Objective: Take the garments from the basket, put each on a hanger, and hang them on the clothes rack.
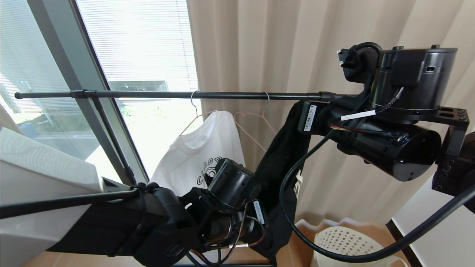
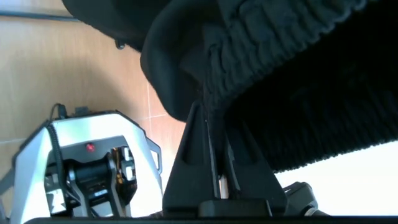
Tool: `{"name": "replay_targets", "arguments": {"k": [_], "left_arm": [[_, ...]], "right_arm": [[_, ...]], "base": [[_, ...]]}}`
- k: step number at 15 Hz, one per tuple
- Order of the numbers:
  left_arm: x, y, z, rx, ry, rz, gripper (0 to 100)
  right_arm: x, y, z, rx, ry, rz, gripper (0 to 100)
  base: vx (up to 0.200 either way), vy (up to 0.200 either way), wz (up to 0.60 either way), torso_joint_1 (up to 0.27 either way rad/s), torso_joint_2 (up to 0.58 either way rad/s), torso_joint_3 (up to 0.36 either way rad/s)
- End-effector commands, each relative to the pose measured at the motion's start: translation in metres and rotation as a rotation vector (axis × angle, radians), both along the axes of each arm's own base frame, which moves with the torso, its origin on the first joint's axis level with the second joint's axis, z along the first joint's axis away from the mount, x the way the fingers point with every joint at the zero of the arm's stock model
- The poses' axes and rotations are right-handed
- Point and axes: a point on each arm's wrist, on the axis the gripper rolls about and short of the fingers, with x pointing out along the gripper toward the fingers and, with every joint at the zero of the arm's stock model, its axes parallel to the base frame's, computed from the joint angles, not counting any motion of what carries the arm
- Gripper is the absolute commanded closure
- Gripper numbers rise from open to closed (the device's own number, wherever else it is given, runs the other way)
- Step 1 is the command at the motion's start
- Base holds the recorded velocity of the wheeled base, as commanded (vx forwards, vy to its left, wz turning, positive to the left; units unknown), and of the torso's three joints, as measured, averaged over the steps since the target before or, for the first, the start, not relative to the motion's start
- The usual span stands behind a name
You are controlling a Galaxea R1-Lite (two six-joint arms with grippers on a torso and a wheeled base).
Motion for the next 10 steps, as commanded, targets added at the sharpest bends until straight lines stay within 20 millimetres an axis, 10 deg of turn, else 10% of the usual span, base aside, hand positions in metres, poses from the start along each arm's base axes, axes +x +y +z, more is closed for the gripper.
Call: {"name": "replay_targets", "arguments": {"k": [1, 10], "left_arm": [[-0.005, 0.023, 0.024, 0.017, -0.089, -0.021, 100], [0.020, 0.071, 0.073, 0.302, -0.398, -0.202, 100]], "right_arm": [[-0.006, -0.016, 0.009, -0.026, -0.012, -0.038, 100], [-0.063, -0.021, -0.037, -0.503, 0.358, 0.086, 100]], "base": [[0.000, 0.000, 0.00, 0.000, 0.00, 0.000], [0.000, 0.000, 0.00, 0.000, 0.00, 0.000]]}}
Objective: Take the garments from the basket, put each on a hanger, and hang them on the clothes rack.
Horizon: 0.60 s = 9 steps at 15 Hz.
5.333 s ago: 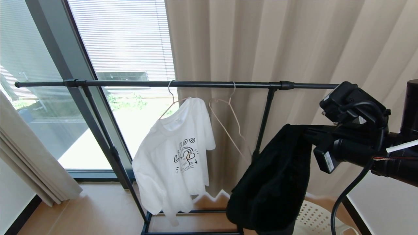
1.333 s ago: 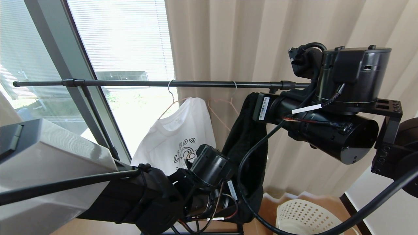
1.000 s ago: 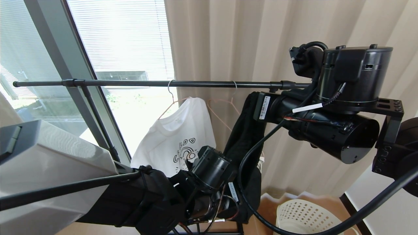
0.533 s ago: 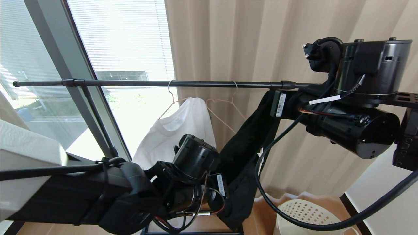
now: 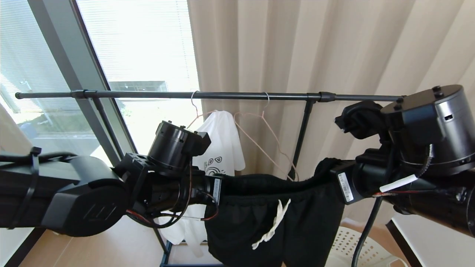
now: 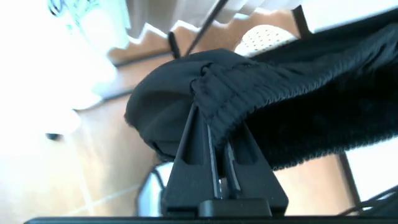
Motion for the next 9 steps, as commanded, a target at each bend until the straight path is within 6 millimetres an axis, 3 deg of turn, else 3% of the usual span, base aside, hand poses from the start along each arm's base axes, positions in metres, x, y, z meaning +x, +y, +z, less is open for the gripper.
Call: {"name": "replay_targets", "arguments": {"k": [1, 9], "left_arm": [[0.006, -0.002, 0.026, 0.047, -0.091, -0.070, 100], [0.000, -0.002, 0.015, 0.093, -0.070, -0.110, 100]], "right_arm": [[0.003, 0.015, -0.019, -0.063, 0.059, 0.026, 100], [0.010, 0.012, -0.035, -0.166, 0.147, 0.003, 100]], "base": [[0.000, 0.000, 0.00, 0.000, 0.00, 0.000], [0.000, 0.000, 0.00, 0.000, 0.00, 0.000]]}}
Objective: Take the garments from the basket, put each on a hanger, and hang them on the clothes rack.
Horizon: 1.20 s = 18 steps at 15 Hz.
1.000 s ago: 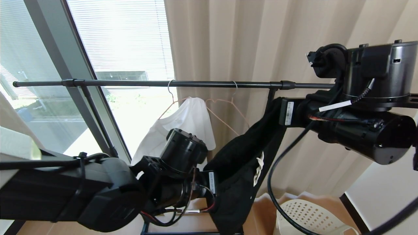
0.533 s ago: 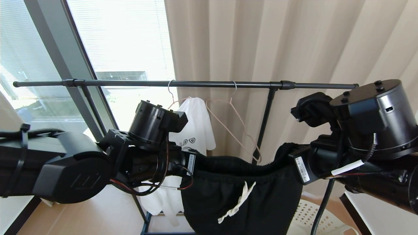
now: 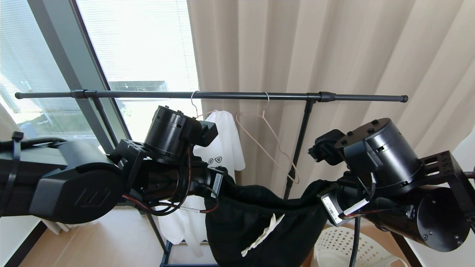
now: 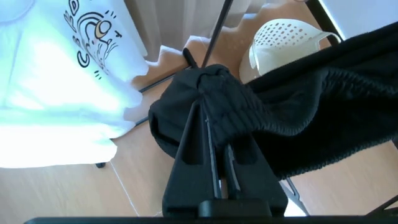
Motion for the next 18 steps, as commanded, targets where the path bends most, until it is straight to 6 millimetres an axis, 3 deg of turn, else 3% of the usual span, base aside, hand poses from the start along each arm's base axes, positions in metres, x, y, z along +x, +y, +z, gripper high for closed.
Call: {"name": "replay_targets", "arguments": {"k": [1, 13, 15, 18], "left_arm": [[-0.002, -0.001, -0.003, 0.005, 0.007, -0.004, 100], [0.006, 0.017, -0.001, 0.000, -0.001, 0.055, 100], [0.006, 0.017, 0.004, -0.012, -0.014, 0.057, 100], [0.018, 0.009, 0.023, -0.051, -0.074, 0.049, 100]], "right_arm": [[0.005, -0.004, -0.005, -0.025, 0.023, -0.025, 100], [0.040, -0.052, -0.001, -0.064, 0.030, -0.206, 100], [0.036, -0.056, 0.001, -0.073, 0.034, -0.205, 100], [0.010, -0.053, 0.009, -0.099, 0.016, -0.095, 100]], "base": [[0.000, 0.000, 0.00, 0.000, 0.00, 0.000], [0.000, 0.000, 0.00, 0.000, 0.00, 0.000], [0.000, 0.000, 0.00, 0.000, 0.00, 0.000], [0.000, 0.000, 0.00, 0.000, 0.00, 0.000]]}}
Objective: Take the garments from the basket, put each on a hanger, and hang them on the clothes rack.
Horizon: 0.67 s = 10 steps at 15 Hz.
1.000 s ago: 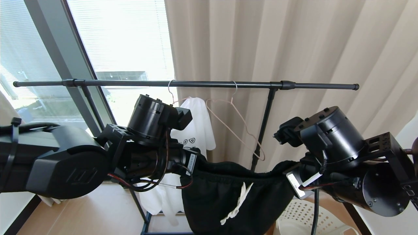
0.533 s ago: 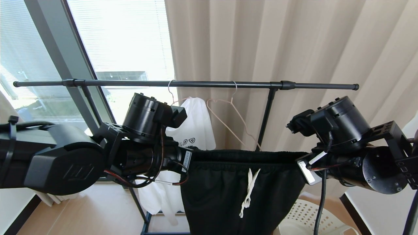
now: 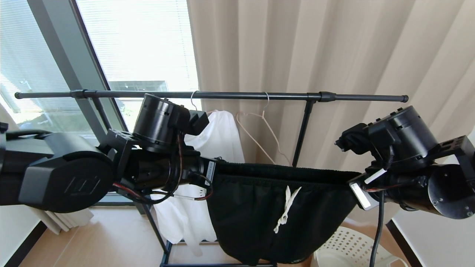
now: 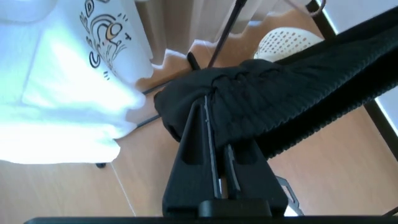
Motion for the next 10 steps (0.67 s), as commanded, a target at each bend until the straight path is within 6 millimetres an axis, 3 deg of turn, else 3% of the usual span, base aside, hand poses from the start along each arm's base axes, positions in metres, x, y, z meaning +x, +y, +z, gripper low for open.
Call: {"name": "replay_targets", "arguments": {"k": [1, 6, 10], "left_arm": [[0.019, -0.013, 0.011, -0.012, -0.051, -0.012, 100], [0.065, -0.034, 0.035, -0.072, -0.159, -0.054, 100], [0.083, -0.048, 0.038, -0.098, -0.197, -0.063, 100]], "right_arm": [[-0.027, 0.004, 0.008, 0.004, -0.018, 0.102, 100], [-0.082, 0.028, 0.014, 0.001, 0.049, 0.390, 100], [-0.104, 0.054, 0.019, 0.115, 0.061, 0.508, 100]], "base": [[0.000, 0.000, 0.00, 0.000, 0.00, 0.000], [0.000, 0.000, 0.00, 0.000, 0.00, 0.000], [0.000, 0.000, 0.00, 0.000, 0.00, 0.000]]}}
